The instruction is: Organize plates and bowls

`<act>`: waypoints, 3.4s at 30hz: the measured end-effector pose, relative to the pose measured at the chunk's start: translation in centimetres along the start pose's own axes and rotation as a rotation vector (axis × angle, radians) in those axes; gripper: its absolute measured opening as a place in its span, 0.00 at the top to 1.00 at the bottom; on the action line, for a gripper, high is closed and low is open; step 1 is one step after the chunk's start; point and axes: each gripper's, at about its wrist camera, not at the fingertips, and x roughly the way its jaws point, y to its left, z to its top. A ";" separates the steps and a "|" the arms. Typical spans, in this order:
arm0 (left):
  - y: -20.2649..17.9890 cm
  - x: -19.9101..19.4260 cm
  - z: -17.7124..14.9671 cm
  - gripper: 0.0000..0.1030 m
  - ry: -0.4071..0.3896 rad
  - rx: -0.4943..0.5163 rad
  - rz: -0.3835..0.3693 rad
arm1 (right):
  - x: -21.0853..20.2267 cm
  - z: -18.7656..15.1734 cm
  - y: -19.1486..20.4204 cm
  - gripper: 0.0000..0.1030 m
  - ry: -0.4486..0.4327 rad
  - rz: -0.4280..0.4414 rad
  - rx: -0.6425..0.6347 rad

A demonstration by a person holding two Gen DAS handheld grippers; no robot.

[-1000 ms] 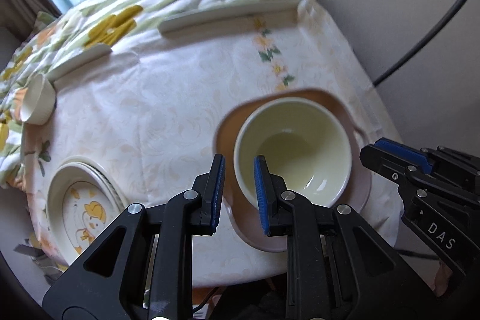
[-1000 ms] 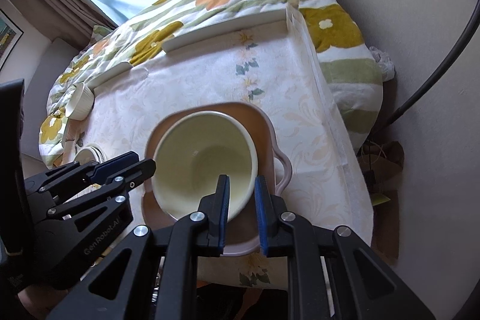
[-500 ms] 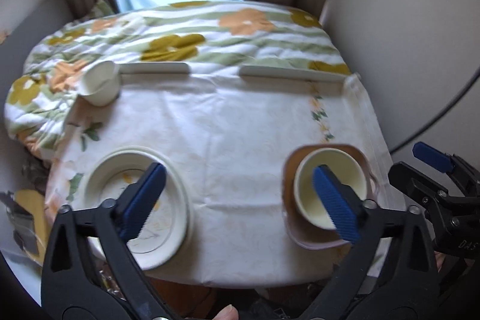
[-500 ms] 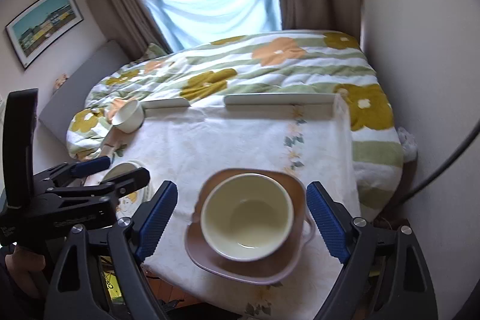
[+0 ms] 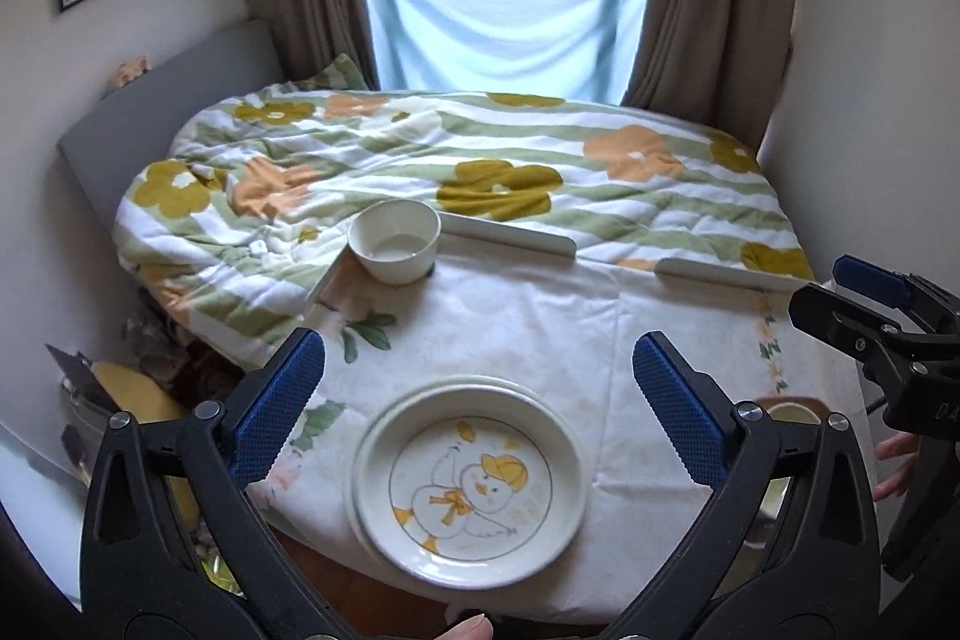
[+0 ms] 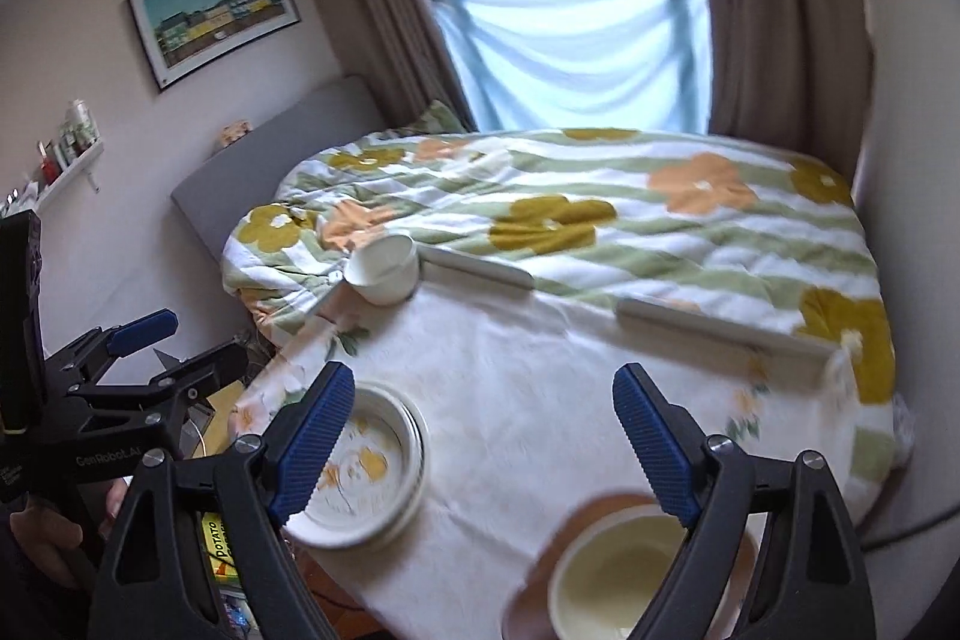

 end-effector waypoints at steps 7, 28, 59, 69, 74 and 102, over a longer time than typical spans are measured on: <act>7.9 6.6 3.1 0.01 0.120 -0.165 -0.050 | 7.6 5.9 4.0 0.00 0.029 0.039 -0.084; 18.9 34.8 3.8 0.55 0.474 -0.472 -0.239 | 37.9 8.0 4.4 0.47 0.500 0.136 0.139; 14.0 26.3 6.5 0.79 0.314 -0.297 -0.186 | 30.9 8.1 5.0 0.84 0.344 0.126 0.151; 3.5 14.1 5.1 0.79 0.229 -0.204 -0.259 | 15.0 6.4 1.7 0.84 0.219 0.066 0.161; -2.7 9.3 2.6 0.79 0.225 -0.158 -0.318 | 7.1 3.5 -1.2 0.84 0.177 0.005 0.185; -21.0 8.3 -9.9 0.79 0.518 0.194 -0.436 | -2.6 -12.1 -12.8 0.84 0.291 -0.218 0.490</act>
